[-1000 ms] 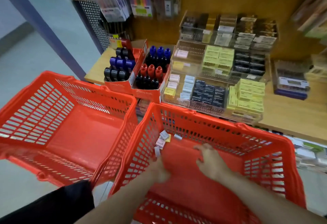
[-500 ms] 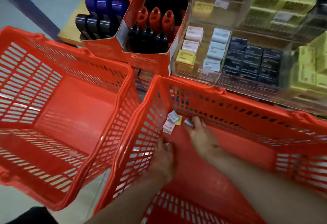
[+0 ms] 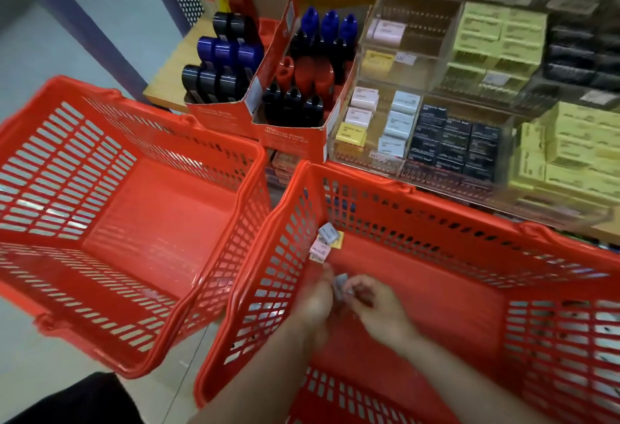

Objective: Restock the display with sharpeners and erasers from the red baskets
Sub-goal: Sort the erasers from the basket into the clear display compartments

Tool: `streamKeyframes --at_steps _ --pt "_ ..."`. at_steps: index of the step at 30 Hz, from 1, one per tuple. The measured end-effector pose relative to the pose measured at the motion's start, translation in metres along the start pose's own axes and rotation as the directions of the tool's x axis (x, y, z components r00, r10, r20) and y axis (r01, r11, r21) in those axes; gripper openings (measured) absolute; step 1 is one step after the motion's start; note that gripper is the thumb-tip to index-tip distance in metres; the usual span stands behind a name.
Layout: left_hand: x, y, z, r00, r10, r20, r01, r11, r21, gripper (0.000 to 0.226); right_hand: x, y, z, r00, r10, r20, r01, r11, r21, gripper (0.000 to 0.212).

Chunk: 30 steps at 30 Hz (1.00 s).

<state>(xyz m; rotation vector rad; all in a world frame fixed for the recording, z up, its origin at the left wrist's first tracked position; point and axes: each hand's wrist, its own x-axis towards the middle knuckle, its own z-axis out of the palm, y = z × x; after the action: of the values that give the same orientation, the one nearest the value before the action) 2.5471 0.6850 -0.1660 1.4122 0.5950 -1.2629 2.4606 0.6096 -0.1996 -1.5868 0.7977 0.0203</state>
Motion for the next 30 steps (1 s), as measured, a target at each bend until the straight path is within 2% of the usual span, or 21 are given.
streamKeyframes --at_steps 2,4,6,7,9,12,14,17,19,21,24,26,30 --pt "-0.008 -0.001 -0.003 0.999 0.052 -0.01 -0.052 0.999 -0.007 0.026 -0.002 -0.002 -0.002 0.999 -0.013 0.052 0.015 0.999 -0.044 0.033" --pt "-0.01 0.0 -0.006 0.994 0.108 -0.028 -0.11 0.993 -0.048 0.02 -0.001 -0.007 -0.006 0.994 0.037 0.1 -0.032 0.998 -0.051 0.037" --pt "-0.011 0.001 -0.009 0.986 0.147 -0.084 -0.155 0.982 -0.107 0.017 0.005 -0.011 -0.013 0.994 0.066 0.084 -0.059 0.995 -0.083 0.046" --pt "-0.009 0.0 -0.013 0.983 0.151 -0.108 -0.163 0.981 -0.106 0.016 0.011 -0.012 -0.018 0.998 0.04 0.044 -0.032 0.986 -0.163 0.046" --pt "-0.006 -0.002 -0.02 0.986 0.127 -0.106 -0.14 0.982 -0.127 0.018 0.025 -0.015 -0.024 0.995 -0.091 0.047 0.103 0.901 -0.422 0.047" --pt "0.003 -0.002 -0.028 0.996 0.056 -0.074 -0.074 0.959 -0.273 0.018 0.051 -0.024 -0.013 0.96 -0.187 0.207 0.278 0.719 -0.637 0.057" --pt "0.007 0.001 -0.031 0.997 0.043 -0.065 -0.06 0.954 -0.295 0.018 0.068 -0.028 0.007 0.956 -0.203 0.212 0.293 0.602 -0.743 0.055" --pt "0.009 0.0 -0.032 0.996 0.087 0.012 -0.082 0.969 -0.233 0.029 0.082 -0.026 0.032 0.979 -0.167 0.113 0.184 0.506 -0.842 0.053" --pt "0.008 -0.002 -0.032 0.992 0.125 0.025 -0.117 0.973 -0.201 0.036 0.086 -0.022 0.039 0.984 -0.168 0.058 0.135 0.493 -0.86 0.052" --pt "0.008 -0.004 -0.035 0.992 0.126 -0.02 -0.127 0.975 -0.182 0.042 0.088 -0.019 0.041 0.98 -0.192 0.043 0.139 0.522 -0.841 0.044" --pt "0.009 -0.003 -0.038 0.988 0.133 -0.075 -0.141 0.983 -0.115 0.049 0.086 -0.015 0.036 0.971 -0.218 0.101 0.211 0.575 -0.79 0.041" --pt "0.009 -0.004 -0.039 0.986 0.141 -0.09 -0.149 0.985 -0.086 0.043 0.081 -0.012 0.028 0.961 -0.243 0.132 0.255 0.594 -0.763 0.043" --pt "0.008 -0.004 -0.038 0.994 0.08 -0.076 -0.088 0.99 -0.107 0.029 0.068 0.001 0.004 0.962 -0.256 0.09 0.246 0.681 -0.69 0.033"
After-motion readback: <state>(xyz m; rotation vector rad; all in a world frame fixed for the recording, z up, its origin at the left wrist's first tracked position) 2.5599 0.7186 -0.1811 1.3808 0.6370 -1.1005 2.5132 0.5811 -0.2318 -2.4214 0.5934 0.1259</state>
